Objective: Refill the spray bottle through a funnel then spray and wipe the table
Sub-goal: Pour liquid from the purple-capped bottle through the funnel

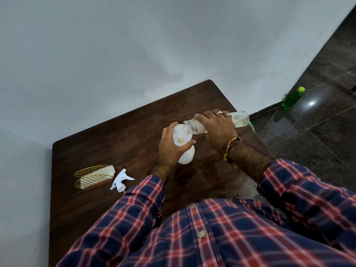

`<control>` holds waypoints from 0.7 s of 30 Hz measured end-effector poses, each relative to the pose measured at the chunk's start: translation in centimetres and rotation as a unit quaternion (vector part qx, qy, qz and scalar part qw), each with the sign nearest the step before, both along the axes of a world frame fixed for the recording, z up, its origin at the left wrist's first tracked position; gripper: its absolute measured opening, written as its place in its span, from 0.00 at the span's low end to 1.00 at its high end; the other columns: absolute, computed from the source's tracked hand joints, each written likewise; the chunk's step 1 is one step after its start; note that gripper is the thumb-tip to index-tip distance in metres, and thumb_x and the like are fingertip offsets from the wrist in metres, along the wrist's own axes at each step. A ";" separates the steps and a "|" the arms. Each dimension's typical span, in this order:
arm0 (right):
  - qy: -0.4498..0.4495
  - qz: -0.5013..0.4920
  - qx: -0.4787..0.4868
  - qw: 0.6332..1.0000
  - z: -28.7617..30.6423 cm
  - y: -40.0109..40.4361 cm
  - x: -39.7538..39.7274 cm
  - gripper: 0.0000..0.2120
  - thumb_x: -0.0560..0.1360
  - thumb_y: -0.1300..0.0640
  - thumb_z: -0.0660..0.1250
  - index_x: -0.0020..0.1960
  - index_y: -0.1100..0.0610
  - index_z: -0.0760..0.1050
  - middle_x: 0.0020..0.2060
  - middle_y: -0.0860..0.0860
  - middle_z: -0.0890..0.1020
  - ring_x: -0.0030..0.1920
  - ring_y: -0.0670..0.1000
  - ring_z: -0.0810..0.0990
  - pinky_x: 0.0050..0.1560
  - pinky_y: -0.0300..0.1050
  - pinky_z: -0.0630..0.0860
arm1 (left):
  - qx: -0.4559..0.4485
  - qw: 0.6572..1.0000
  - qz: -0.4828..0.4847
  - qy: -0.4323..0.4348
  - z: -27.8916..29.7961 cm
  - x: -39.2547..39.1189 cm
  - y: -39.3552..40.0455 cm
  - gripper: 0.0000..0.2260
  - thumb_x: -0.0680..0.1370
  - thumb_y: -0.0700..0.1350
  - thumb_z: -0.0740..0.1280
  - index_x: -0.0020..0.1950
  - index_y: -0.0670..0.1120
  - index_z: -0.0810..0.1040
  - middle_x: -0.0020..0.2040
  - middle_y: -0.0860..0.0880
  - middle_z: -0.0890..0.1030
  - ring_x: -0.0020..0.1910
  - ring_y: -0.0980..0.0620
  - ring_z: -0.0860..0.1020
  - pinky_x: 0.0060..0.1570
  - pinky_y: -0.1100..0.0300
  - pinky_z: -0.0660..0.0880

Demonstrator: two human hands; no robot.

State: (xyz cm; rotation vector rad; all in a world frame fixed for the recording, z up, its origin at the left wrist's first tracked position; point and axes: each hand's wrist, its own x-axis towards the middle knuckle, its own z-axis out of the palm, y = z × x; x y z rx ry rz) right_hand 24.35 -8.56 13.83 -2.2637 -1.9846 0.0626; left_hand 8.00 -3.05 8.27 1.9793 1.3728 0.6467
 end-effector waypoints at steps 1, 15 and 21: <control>0.002 0.000 -0.003 1.000 0.0 0.0 0.0 0.29 0.73 0.58 0.69 0.72 0.50 0.65 0.64 0.54 0.75 0.66 0.61 0.71 0.68 0.61 0.63 | 0.001 1.000 0.000 0.001 0.0 0.0 0.0 0.38 0.67 0.59 0.76 0.72 0.48 0.67 0.68 0.48 0.71 0.63 0.51 0.72 0.57 0.64 0.68; 0.002 0.005 0.004 1.000 0.0 0.0 0.1 0.28 0.73 0.60 0.68 0.71 0.50 0.66 0.63 0.54 0.75 0.65 0.60 0.72 0.67 0.61 0.63 | 0.008 1.000 -0.009 0.009 0.0 0.0 0.1 0.39 0.67 0.57 0.77 0.73 0.47 0.66 0.69 0.46 0.70 0.64 0.48 0.72 0.58 0.61 0.69; -0.001 0.004 -0.004 1.000 0.0 0.1 0.2 0.29 0.73 0.59 0.69 0.72 0.50 0.65 0.64 0.54 0.75 0.66 0.60 0.71 0.68 0.61 0.62 | 0.005 1.000 -0.009 0.013 -0.1 0.1 0.2 0.38 0.67 0.58 0.76 0.72 0.47 0.66 0.69 0.47 0.71 0.63 0.50 0.72 0.57 0.64 0.68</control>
